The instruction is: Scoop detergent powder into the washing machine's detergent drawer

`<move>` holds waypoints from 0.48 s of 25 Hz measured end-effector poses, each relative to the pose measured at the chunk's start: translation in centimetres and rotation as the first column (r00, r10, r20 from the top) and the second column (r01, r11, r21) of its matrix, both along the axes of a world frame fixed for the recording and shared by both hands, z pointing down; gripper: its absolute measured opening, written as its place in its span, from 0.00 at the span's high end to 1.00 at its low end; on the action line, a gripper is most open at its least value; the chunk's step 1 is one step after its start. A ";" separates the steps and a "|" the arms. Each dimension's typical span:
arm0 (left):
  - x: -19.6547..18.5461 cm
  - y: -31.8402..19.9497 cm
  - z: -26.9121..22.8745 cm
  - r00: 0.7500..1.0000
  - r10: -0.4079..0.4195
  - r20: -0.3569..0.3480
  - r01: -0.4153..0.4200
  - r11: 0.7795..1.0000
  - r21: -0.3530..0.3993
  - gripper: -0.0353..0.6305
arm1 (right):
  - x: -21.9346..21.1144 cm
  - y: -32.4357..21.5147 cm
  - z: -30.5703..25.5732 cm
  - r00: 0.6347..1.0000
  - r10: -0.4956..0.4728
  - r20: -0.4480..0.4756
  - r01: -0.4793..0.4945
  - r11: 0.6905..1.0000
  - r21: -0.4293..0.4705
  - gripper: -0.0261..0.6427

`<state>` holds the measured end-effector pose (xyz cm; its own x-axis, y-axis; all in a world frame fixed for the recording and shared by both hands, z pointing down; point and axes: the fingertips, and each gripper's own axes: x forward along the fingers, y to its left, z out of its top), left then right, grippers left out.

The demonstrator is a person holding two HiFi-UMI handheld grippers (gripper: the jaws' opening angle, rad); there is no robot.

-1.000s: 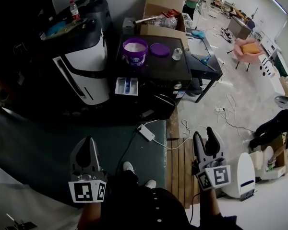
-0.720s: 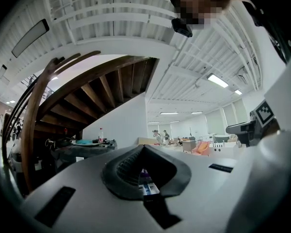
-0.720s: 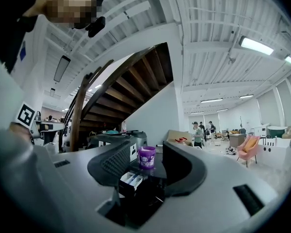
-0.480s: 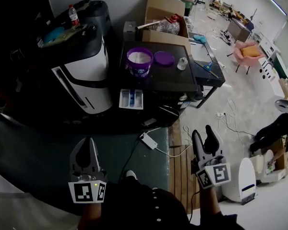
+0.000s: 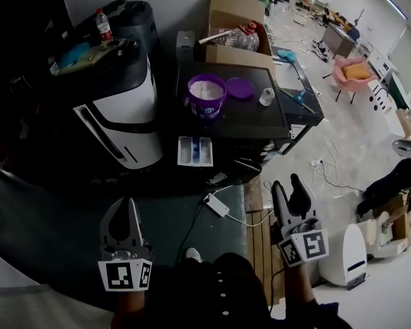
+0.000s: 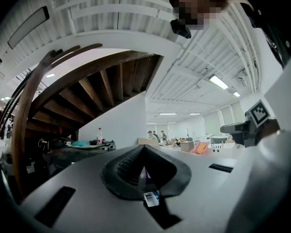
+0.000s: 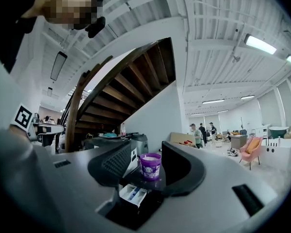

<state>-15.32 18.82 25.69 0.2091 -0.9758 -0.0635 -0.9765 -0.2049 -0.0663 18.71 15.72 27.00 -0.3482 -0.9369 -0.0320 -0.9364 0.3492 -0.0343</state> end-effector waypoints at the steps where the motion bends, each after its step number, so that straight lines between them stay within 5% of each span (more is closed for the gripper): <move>1: -0.2 -0.4 0.2 1.000 0.003 -0.001 -0.003 1.000 -0.006 0.94 | -0.2 -0.2 0.1 1.000 0.003 -0.001 -0.003 1.000 -0.005 0.67; 12: -0.1 -6.0 2.6 1.000 -0.003 -0.021 0.002 0.999 -0.037 0.94 | -0.4 -6.0 1.9 1.000 -0.005 -0.015 0.005 0.999 -0.038 0.67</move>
